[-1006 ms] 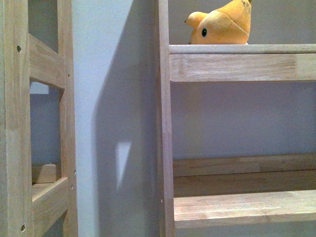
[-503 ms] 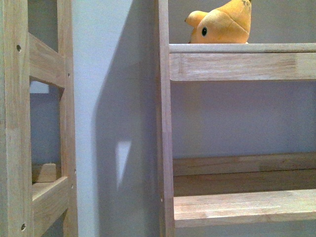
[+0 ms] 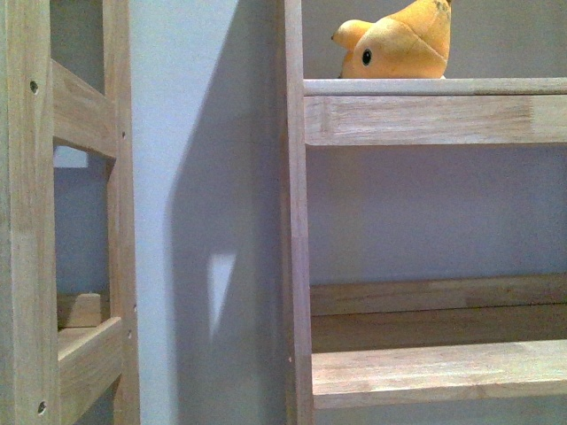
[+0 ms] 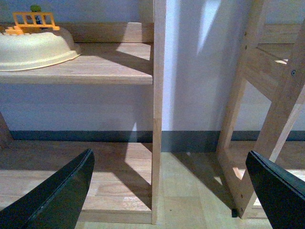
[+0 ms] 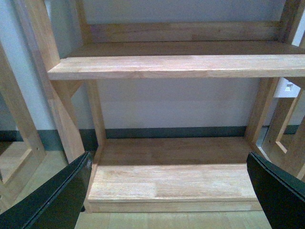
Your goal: Put away toys
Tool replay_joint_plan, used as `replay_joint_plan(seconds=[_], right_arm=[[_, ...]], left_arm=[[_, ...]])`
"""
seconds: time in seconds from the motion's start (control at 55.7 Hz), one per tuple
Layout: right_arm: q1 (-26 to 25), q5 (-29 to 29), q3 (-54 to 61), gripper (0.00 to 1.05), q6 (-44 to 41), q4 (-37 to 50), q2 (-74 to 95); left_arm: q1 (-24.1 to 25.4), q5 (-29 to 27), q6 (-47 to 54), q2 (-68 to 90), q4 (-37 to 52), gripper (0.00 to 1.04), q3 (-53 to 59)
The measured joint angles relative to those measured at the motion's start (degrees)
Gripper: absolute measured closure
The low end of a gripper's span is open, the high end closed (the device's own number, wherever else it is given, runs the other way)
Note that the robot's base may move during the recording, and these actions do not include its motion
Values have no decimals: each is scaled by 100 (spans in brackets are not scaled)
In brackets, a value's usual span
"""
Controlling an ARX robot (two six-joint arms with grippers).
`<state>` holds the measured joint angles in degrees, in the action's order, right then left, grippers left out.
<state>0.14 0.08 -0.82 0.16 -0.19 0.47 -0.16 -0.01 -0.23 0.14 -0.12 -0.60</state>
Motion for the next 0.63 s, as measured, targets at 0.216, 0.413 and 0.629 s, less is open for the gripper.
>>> replay_joint_plan(seconds=[0.216,0.413,0.629], right_arm=[[0,0,0,7,0,0,0],[0,0,0,7,0,0,0],[0,0,0,7,0,0,0]], left_arm=[[0,0,0,0,0,6,0],[0,0,0,0,0,6,0],[0,0,0,0,0,6,0]])
